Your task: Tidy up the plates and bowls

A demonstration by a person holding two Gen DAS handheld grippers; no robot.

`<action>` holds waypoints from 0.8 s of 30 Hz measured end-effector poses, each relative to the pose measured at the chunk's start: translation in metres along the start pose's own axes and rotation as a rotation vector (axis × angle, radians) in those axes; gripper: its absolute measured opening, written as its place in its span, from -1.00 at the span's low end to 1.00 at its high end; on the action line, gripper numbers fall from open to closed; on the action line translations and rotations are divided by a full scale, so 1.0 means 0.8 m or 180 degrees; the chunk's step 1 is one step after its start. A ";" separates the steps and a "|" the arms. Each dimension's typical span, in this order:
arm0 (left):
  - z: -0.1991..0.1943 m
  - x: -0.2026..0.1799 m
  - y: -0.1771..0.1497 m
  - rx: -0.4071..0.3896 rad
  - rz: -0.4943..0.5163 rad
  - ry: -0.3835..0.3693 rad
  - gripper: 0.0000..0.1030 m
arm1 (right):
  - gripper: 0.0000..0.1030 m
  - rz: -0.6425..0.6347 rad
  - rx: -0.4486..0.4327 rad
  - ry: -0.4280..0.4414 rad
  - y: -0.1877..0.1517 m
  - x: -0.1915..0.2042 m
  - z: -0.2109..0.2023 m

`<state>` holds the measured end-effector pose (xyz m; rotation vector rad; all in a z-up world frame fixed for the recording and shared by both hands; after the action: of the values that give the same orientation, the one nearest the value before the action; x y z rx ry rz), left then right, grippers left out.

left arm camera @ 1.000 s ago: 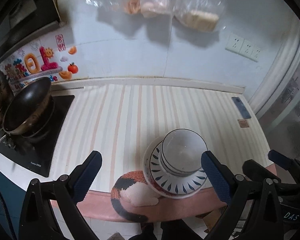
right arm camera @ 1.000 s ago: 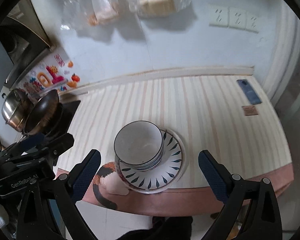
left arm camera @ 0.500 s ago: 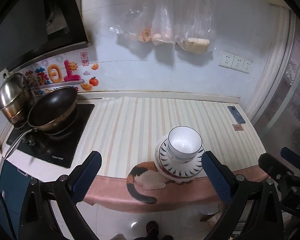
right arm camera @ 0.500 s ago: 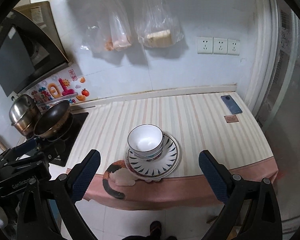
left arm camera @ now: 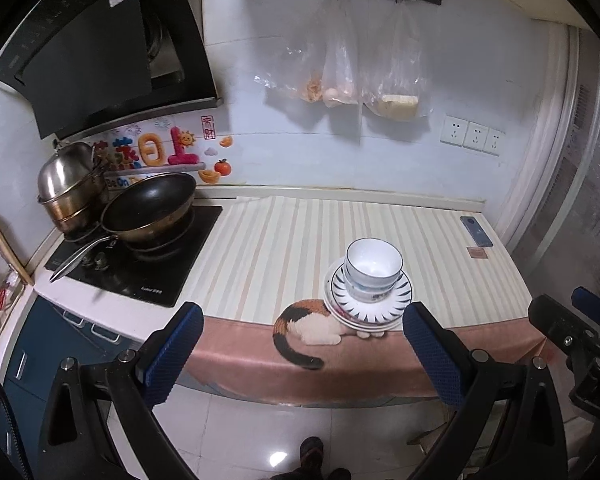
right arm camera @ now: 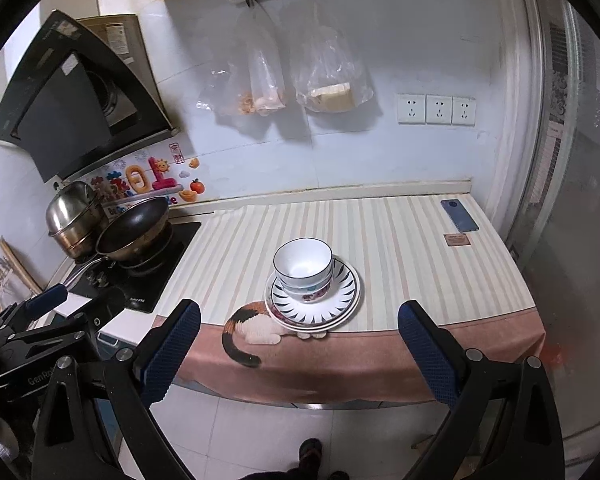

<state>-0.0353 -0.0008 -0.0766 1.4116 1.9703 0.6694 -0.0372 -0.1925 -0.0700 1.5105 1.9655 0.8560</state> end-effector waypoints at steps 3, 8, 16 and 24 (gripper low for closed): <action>-0.015 0.005 -0.008 -0.0051 -0.0030 0.0016 0.99 | 0.96 -0.0041 -0.0036 -0.0006 -0.008 0.006 -0.015; -0.031 0.011 -0.015 -0.0140 -0.0050 0.0060 0.99 | 0.97 -0.0066 -0.0058 -0.0008 -0.020 0.010 -0.033; -0.045 0.021 -0.022 -0.0182 -0.0132 0.0093 0.99 | 0.97 -0.0139 -0.0079 -0.0013 -0.019 0.009 -0.036; -0.051 0.021 -0.023 -0.0219 -0.0122 0.0085 0.99 | 0.97 -0.0188 -0.0111 -0.0068 -0.018 0.007 -0.040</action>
<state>-0.0812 0.0080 -0.0649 1.3271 1.9708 0.7351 -0.0712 -0.1950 -0.0595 1.4289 1.9598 0.8416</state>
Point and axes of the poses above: each gripper's, at about its wrist camera, not at the fingertips, and z roughly the way its jaws point, x to its left, y to its top, the point moved 5 cm from there along z, roughly the way its jaws point, and after that the axes turned 15 degrees about -z, right-handed, at the moved point
